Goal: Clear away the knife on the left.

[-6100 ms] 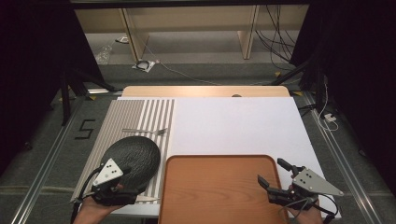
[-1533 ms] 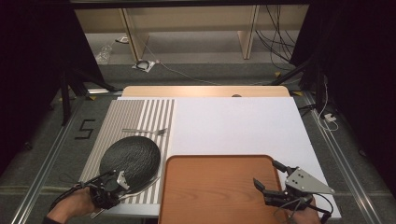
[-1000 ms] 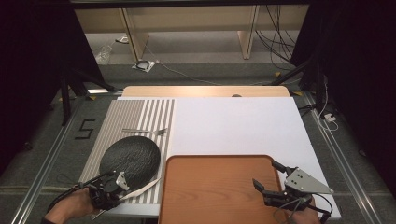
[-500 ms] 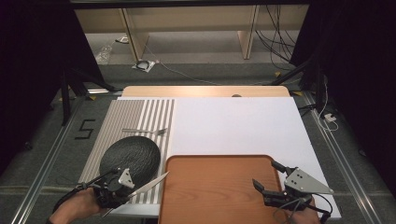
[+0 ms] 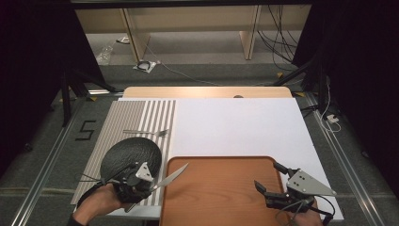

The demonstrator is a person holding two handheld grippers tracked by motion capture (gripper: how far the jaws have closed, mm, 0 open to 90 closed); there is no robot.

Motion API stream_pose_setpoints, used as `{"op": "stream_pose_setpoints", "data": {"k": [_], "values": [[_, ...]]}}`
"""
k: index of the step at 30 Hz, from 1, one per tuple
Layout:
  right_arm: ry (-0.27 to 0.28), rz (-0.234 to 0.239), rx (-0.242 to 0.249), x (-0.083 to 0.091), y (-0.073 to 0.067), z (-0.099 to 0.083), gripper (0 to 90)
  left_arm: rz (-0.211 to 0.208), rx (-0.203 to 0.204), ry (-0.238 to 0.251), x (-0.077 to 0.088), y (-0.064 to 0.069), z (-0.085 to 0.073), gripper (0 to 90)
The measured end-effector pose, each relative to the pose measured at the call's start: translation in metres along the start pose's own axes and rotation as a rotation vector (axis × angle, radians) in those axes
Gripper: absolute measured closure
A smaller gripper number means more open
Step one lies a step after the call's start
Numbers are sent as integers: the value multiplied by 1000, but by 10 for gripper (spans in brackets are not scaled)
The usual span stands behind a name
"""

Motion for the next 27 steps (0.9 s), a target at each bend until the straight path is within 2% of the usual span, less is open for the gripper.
{"op": "stream_pose_setpoints", "data": {"k": [4, 7, 15, 27], "values": [[1, -2, 1, 0, 0, 0, 162, -14, -26, 15, -3, 7, 16, 796], [3, -2, 0, 0, 0, 0, 161, -21, -28, 23, -4, 10, 25, 796], [2, -1, 0, 0, 1, 0, 161, -56, -30, 6, -16, 17, 46, 796], [3, -3, -6, 0, 1, 0, 161, -117, -67, 5, -31, 39, 74, 796]]}}
Point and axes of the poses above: each handheld gripper's, and its own axes: x roughly backward along the jaws, z roughly out of its top, y roughly to its right, the point moved 4 cm from there along -x, roughly forward along the jaws, and after that the axes turned 8 degrees about -z, right-handed, at the moved point
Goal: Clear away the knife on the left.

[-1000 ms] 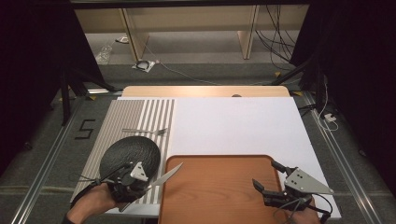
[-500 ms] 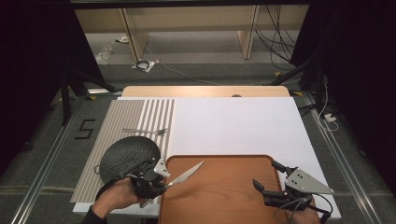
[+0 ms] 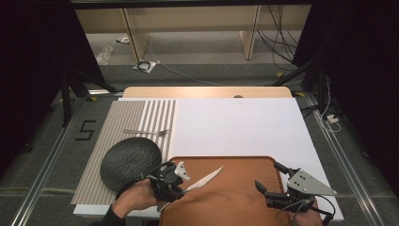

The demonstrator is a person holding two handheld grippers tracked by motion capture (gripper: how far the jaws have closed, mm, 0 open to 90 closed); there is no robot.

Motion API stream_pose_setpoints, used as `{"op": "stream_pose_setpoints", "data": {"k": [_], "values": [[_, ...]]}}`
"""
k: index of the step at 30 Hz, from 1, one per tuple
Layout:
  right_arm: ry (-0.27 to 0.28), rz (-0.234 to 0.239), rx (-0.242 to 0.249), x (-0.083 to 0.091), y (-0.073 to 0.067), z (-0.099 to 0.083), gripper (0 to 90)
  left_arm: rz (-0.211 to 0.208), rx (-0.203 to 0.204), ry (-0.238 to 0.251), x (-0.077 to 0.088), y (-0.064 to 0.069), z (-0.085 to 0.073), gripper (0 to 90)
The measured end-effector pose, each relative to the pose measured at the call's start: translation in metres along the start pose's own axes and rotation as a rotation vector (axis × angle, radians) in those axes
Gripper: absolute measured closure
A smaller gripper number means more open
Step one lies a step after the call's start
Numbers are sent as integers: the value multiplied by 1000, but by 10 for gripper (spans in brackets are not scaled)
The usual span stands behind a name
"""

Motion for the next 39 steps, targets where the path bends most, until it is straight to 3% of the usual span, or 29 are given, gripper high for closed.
{"op": "stream_pose_setpoints", "data": {"k": [6, 23, 29, 39], "values": [[6, 3, 3, 0, 0, 1, 162, -26, -2, -2, -5, 11, 2, 796], [-3, 7, 14, 1, -1, 0, 161, -63, -33, -78, -32, 27, 4, 796], [6, 10, 12, 0, -2, 0, 161, -66, -52, -127, -39, 30, 3, 796], [3, 9, 10, 0, -2, 0, 161, -78, -47, -168, -44, 32, -1, 796]]}}
Point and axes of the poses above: each handheld gripper's, and its own axes: x roughly backward along the jaws, z roughly out of its top, y roughly to its right, the point moved 4 cm from there along -x, roughly forward along the jaws, and after that the axes turned 8 degrees about -z, right-handed, at the moved point
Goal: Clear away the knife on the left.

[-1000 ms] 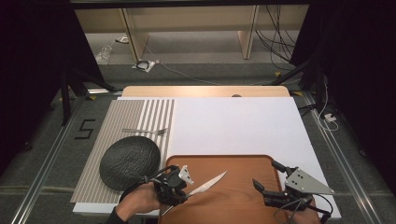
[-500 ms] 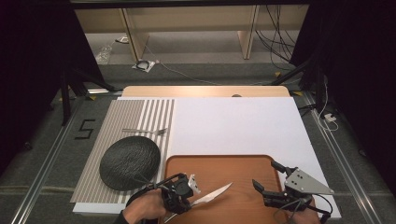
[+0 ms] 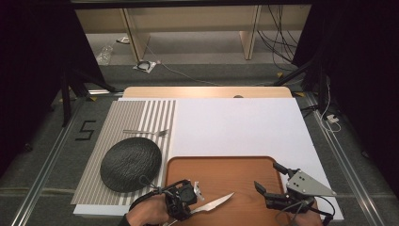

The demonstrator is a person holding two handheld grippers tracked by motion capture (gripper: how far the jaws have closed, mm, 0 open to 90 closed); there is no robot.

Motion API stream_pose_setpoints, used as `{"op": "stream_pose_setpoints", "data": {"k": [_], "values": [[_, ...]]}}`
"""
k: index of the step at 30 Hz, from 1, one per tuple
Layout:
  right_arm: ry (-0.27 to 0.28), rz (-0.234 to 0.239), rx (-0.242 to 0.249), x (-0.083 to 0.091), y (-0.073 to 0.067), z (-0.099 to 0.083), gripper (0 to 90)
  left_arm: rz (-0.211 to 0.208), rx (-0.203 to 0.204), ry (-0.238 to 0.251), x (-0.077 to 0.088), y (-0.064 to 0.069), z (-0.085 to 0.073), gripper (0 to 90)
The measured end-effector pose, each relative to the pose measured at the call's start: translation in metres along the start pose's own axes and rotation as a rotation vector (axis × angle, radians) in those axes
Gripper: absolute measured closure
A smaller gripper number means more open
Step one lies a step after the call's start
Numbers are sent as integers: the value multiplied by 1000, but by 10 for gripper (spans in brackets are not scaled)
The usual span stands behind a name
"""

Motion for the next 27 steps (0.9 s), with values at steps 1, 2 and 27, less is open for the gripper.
{"op": "stream_pose_setpoints", "data": {"k": [1, 2, 27], "values": [[1, -1, 3, 0, 0, 0, 161, -1, -1, -4, -1, 0, 0, 795], [2, 0, 2, 0, 0, 0, 161, -4, 0, -7, -1, 0, -1, 795], [0, -2, 4, 0, 0, 0, 162, 35, -134, 181, 0, 22, 17, 885]]}}
Point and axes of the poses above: each handheld gripper's, and its own axes: x roughly backward along the jaws, z roughly out of its top, y roughly to its right, the point moved 4 cm from there along -x, roughly forward along the jaws, and after that the axes turned 8 degrees about -z, right-handed, at the moved point
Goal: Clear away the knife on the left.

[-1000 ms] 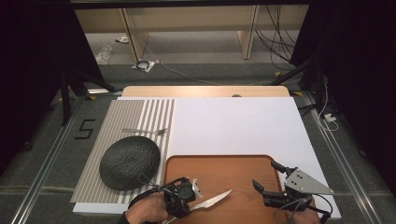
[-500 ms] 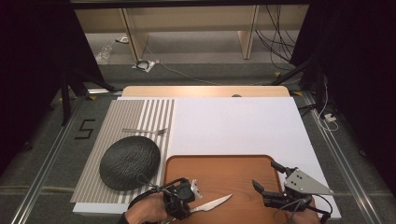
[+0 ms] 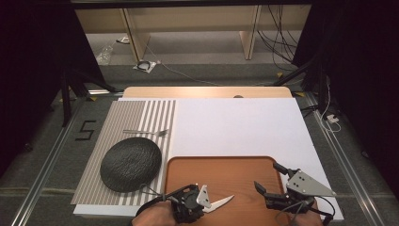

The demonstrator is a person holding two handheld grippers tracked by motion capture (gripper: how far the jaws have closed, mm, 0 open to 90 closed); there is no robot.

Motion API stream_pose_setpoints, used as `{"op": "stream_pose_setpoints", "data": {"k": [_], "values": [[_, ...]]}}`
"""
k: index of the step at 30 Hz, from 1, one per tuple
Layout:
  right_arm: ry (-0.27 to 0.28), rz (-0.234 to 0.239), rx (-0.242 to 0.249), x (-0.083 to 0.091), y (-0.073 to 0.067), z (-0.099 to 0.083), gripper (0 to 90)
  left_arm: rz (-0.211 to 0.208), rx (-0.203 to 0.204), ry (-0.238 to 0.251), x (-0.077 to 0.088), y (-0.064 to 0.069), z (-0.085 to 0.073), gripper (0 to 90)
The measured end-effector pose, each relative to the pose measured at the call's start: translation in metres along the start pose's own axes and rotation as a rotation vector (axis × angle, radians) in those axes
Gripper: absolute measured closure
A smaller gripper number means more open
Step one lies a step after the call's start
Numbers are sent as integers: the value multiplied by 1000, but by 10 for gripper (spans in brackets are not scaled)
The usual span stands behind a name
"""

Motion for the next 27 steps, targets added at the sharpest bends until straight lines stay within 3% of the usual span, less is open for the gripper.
{"op": "stream_pose_setpoints", "data": {"k": [14, 27], "values": [[-6, 2, 4, 0, 0, 0, 162, 0, 6, -1, -15, -5, -3, 893], [-9, 1, 6, 0, 0, -1, 163, 28, 38, 26, -13, -14, -6, 888]]}}
Point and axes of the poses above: each handheld gripper's, and its own axes: x roughly backward along the jaws, z roughly out of its top, y roughly to its right, the point moved 4 cm from there along -x, roughly forward along the jaws, and after that the axes turned 8 degrees about -z, right-handed, at the moved point
